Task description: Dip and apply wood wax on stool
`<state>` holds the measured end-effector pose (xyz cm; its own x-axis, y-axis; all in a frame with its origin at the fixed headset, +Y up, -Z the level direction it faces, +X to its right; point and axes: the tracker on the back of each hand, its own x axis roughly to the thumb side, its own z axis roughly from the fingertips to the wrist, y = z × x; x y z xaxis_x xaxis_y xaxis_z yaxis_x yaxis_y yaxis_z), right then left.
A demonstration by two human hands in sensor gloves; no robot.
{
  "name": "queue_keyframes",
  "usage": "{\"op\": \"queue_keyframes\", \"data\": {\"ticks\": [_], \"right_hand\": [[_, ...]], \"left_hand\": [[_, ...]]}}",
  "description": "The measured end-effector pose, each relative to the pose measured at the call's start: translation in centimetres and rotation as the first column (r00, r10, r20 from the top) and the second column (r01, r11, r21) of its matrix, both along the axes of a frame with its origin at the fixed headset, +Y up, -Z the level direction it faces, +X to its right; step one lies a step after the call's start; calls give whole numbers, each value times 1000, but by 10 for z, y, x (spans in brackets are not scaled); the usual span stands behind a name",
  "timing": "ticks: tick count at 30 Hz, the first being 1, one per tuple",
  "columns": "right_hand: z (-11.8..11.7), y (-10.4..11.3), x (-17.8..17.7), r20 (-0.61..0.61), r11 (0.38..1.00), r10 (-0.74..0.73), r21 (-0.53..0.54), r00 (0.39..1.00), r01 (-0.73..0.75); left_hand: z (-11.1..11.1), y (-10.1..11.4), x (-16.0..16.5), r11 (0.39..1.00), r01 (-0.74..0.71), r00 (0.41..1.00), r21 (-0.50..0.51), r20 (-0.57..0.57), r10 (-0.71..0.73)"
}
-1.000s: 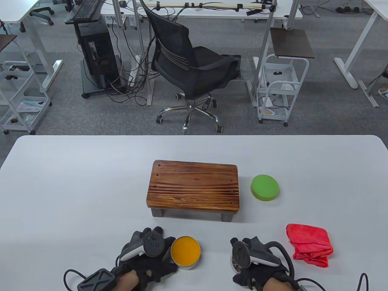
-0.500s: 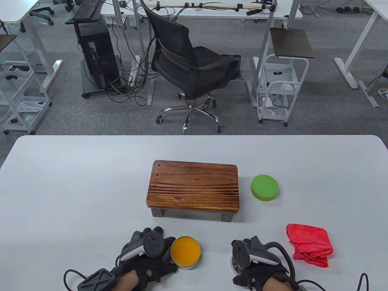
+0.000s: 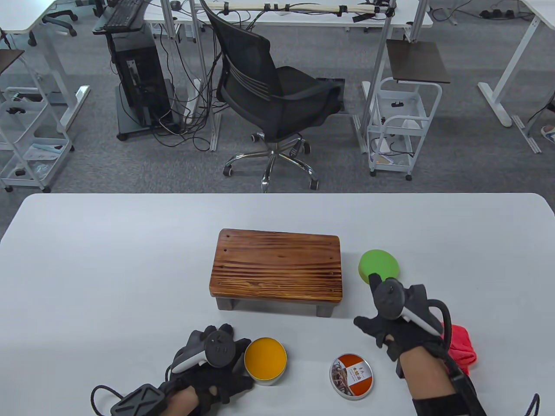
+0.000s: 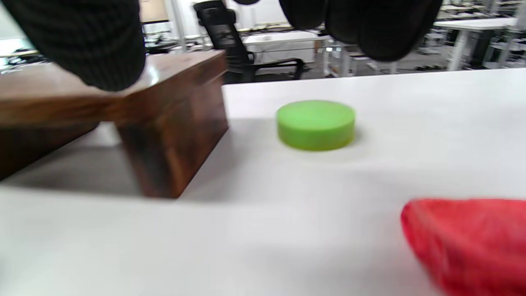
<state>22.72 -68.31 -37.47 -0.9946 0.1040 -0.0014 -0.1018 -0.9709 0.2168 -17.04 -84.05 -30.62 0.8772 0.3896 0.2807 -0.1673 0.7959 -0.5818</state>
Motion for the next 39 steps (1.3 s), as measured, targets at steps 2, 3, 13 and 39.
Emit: {"op": "queue_keyframes", "data": {"ticks": [2,3,13,39], "right_hand": [[-32,-2,9,71,998,-26,-47,997,29],[-46,-6,13,101,997,-34,-71,994,41],[-134,-68,32,331,942,-94,-274,939,191],[-111,-48,28,300,994,-18,-100,954,50]], "left_hand": [[0,0,0,1000,0,1000,0,0,0],[0,0,0,1000,0,1000,0,0,0],[0,0,0,1000,0,1000,0,0,0],[0,0,0,1000,0,1000,0,0,0]]}}
